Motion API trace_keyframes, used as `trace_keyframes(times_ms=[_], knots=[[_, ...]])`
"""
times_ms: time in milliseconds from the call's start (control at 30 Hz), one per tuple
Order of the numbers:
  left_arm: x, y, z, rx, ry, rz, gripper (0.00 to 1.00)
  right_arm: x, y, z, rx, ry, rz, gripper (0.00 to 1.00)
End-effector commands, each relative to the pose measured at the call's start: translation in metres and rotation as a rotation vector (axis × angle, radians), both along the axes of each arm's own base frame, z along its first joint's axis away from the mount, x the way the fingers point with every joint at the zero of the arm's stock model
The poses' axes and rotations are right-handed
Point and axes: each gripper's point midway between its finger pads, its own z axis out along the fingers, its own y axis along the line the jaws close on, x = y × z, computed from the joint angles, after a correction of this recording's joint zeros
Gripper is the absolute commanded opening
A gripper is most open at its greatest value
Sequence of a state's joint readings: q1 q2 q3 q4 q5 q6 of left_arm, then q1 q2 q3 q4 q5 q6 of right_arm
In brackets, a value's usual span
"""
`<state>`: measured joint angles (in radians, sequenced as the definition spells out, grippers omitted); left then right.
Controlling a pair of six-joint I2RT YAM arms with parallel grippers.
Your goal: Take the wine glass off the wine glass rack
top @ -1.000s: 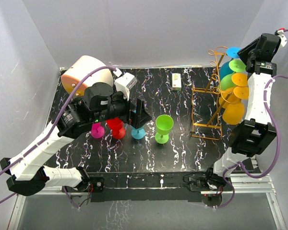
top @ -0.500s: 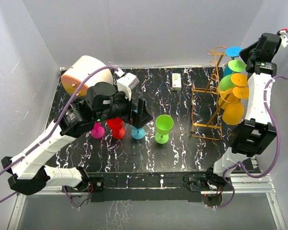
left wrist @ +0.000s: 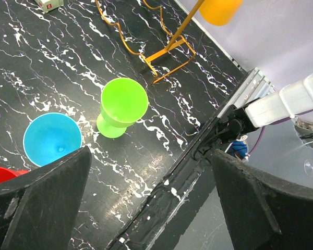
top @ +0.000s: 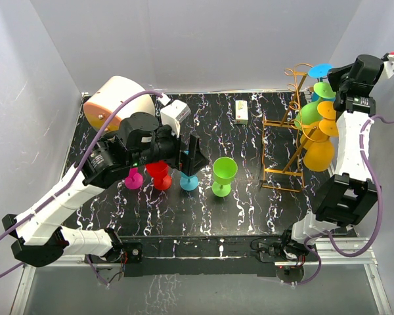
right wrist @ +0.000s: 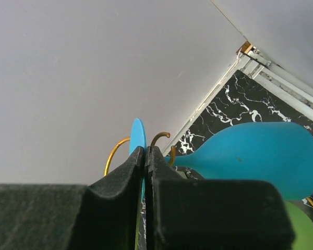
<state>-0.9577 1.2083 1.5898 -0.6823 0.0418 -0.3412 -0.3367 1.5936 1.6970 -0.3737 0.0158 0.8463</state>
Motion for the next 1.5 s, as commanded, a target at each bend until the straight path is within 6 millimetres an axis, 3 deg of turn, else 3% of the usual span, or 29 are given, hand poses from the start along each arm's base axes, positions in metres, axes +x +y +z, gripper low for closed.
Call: trace_keyframes(times_ms=[0, 367, 1067, 1467], knots=[[-0.001, 0.005, 0.016, -0.029, -0.03, 0.007, 0.99, -0.012, -0.003, 0.049, 0.028, -0.179, -0.054, 0.0], [-0.001, 0.006, 0.017, -0.032, -0.031, 0.01, 0.99, -0.022, -0.01, 0.048, 0.099, -0.27, -0.13, 0.0], [0.002, 0.003, 0.013, -0.019, -0.028, 0.013, 0.99, -0.019, -0.038, 0.031, 0.116, -0.243, -0.284, 0.0], [0.004, 0.003, 0.011, -0.012, -0.03, 0.015, 0.99, -0.007, -0.043, 0.037, 0.134, -0.259, -0.292, 0.0]])
